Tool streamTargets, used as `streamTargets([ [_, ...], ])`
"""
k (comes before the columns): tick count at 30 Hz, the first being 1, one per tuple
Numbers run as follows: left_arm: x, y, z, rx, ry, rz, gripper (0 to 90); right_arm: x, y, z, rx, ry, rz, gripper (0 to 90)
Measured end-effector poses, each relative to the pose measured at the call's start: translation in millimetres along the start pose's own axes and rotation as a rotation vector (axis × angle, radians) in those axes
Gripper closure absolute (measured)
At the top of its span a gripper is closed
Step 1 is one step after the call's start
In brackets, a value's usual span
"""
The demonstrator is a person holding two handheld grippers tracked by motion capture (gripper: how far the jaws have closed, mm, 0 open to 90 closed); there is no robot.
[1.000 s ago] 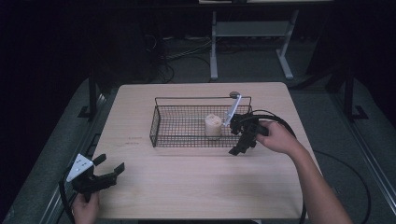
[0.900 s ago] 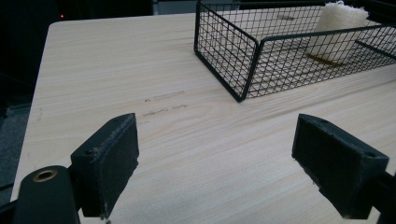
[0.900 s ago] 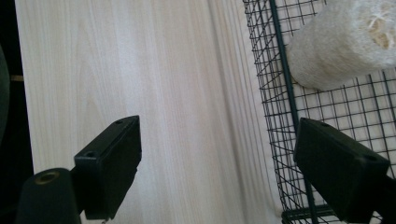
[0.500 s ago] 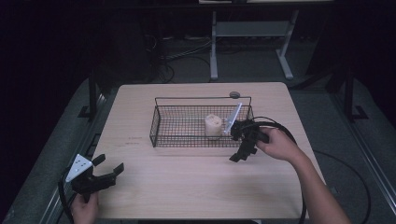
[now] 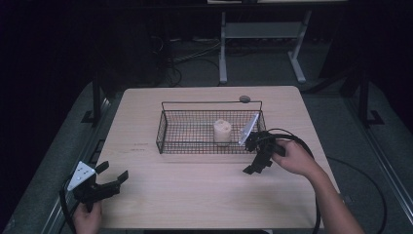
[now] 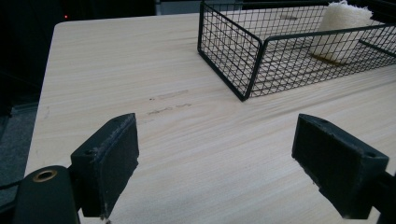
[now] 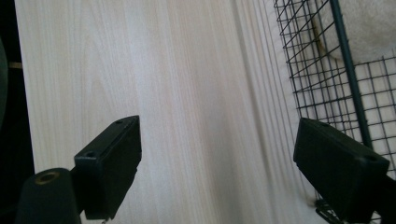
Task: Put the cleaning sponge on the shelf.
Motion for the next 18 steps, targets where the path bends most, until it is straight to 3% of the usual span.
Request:
streamTargets([
  [18, 0.1, 0.3, -0.6, 0.004, 0.002, 0.001, 14.0, 6.4, 10.1, -22.6, 0.006, 0.003, -0.001, 14.8],
])
Point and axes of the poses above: each handheld gripper's, and its own axes: x roughly forward along the jaws, z roughly out of its top, y roughly to its left, the point moved 6 cm from there along x, roughly forward along the jaws, and after that the axes turned 3 degrees about -y, right-handed, at the moved point
